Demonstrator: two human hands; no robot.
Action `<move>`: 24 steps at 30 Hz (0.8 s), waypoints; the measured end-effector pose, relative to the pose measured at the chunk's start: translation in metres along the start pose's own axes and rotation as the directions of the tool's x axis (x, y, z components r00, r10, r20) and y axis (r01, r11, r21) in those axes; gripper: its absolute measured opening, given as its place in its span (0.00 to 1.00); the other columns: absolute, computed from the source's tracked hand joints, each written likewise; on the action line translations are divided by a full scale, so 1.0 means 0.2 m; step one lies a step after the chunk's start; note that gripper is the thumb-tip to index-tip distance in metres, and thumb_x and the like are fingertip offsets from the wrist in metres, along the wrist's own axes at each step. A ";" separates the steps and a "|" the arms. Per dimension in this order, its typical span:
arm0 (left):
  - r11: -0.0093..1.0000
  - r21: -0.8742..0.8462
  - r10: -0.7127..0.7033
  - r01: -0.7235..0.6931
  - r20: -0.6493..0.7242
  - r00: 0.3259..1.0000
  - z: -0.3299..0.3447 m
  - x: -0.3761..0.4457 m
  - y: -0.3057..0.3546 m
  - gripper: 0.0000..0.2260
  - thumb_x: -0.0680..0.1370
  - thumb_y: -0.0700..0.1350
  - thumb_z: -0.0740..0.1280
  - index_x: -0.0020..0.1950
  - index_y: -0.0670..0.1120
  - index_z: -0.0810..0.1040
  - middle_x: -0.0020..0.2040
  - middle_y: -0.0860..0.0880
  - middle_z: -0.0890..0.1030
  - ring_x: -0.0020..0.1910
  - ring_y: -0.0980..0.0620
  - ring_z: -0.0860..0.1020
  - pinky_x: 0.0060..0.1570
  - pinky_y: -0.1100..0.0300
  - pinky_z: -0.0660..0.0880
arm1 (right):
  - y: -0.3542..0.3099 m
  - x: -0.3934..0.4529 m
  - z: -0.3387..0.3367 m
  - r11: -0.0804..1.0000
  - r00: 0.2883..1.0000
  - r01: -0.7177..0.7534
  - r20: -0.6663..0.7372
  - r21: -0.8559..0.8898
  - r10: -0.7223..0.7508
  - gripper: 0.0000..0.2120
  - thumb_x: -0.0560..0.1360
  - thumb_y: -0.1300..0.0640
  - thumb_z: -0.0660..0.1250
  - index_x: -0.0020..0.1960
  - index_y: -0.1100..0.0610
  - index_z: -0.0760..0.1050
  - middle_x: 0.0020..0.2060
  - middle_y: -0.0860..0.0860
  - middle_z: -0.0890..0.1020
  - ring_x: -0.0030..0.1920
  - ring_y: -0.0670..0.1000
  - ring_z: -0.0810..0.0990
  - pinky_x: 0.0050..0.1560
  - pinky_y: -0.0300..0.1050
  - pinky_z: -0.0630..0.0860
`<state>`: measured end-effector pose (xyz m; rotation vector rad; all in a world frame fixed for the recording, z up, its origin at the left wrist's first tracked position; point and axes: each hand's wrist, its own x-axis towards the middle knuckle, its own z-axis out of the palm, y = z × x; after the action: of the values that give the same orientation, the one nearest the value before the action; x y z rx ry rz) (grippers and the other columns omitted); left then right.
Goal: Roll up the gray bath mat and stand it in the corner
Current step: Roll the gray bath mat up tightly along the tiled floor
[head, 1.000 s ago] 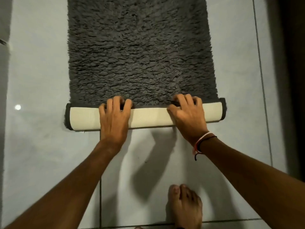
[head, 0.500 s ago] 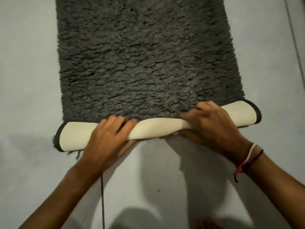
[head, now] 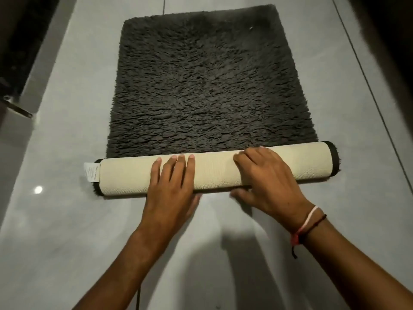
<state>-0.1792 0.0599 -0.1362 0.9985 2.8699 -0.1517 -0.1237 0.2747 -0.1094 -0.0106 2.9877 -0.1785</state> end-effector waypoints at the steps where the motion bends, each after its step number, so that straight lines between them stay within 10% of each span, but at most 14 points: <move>1: 1.000 0.009 -0.013 0.013 0.003 1.000 0.00 0.02 0.00 0.32 0.72 0.46 0.73 0.74 0.39 0.70 0.66 0.37 0.77 0.63 0.36 0.76 0.68 0.37 0.70 | 0.00 0.01 -0.01 1.000 1.000 -0.008 0.022 0.011 0.007 0.27 0.68 0.41 0.75 0.60 0.55 0.75 0.54 0.53 0.79 0.53 0.56 0.76 0.57 0.51 0.71; 9: 0.999 -0.033 -0.039 0.042 0.093 0.995 -0.18 0.07 -0.02 0.18 0.76 0.39 0.65 0.65 0.49 0.76 0.57 0.46 0.82 0.54 0.42 0.79 0.53 0.50 0.73 | -0.02 0.06 -0.16 0.999 0.991 -0.027 0.129 0.047 0.021 0.21 0.72 0.41 0.73 0.60 0.51 0.77 0.53 0.52 0.83 0.52 0.56 0.82 0.52 0.54 0.79; 14: 0.950 -0.300 0.067 0.087 0.466 0.882 -0.26 0.08 -0.19 0.23 0.73 0.56 0.74 0.67 0.57 0.74 0.63 0.46 0.78 0.63 0.43 0.75 0.59 0.53 0.72 | -0.01 0.02 -0.16 0.974 0.938 -0.126 0.342 0.191 0.054 0.28 0.67 0.36 0.75 0.64 0.45 0.75 0.56 0.51 0.81 0.59 0.57 0.79 0.54 0.50 0.74; 18: 0.906 -0.415 -0.058 0.082 0.068 0.996 -0.27 0.19 -0.23 0.28 0.77 0.48 0.71 0.76 0.55 0.68 0.77 0.45 0.66 0.74 0.44 0.66 0.74 0.43 0.64 | -0.07 0.00 -0.08 0.984 0.969 -0.118 -0.201 0.136 0.144 0.26 0.78 0.43 0.66 0.73 0.52 0.70 0.71 0.54 0.76 0.70 0.57 0.74 0.70 0.56 0.69; 21: 0.968 -0.249 -0.017 0.011 -0.023 1.000 -0.23 0.21 -0.14 0.25 0.81 0.53 0.57 0.78 0.51 0.64 0.80 0.44 0.64 0.79 0.44 0.61 0.78 0.41 0.56 | -0.09 0.05 0.00 0.990 0.992 -0.110 -0.043 0.092 0.115 0.39 0.79 0.32 0.52 0.81 0.56 0.57 0.81 0.56 0.61 0.81 0.55 0.57 0.80 0.60 0.52; 24: 0.989 -0.142 0.048 -0.029 0.131 0.990 -0.12 0.21 -0.11 0.42 0.74 0.64 0.56 0.82 0.45 0.49 0.83 0.41 0.53 0.82 0.43 0.49 0.79 0.39 0.45 | -0.01 0.14 0.03 0.998 0.996 -0.056 0.077 0.012 0.055 0.54 0.68 0.28 0.66 0.82 0.58 0.51 0.82 0.57 0.57 0.82 0.56 0.54 0.81 0.60 0.49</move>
<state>-0.2267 0.0719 -0.1168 0.9778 2.6959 -0.0138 -0.1500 0.2713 -0.1200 0.0652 2.9064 -0.1888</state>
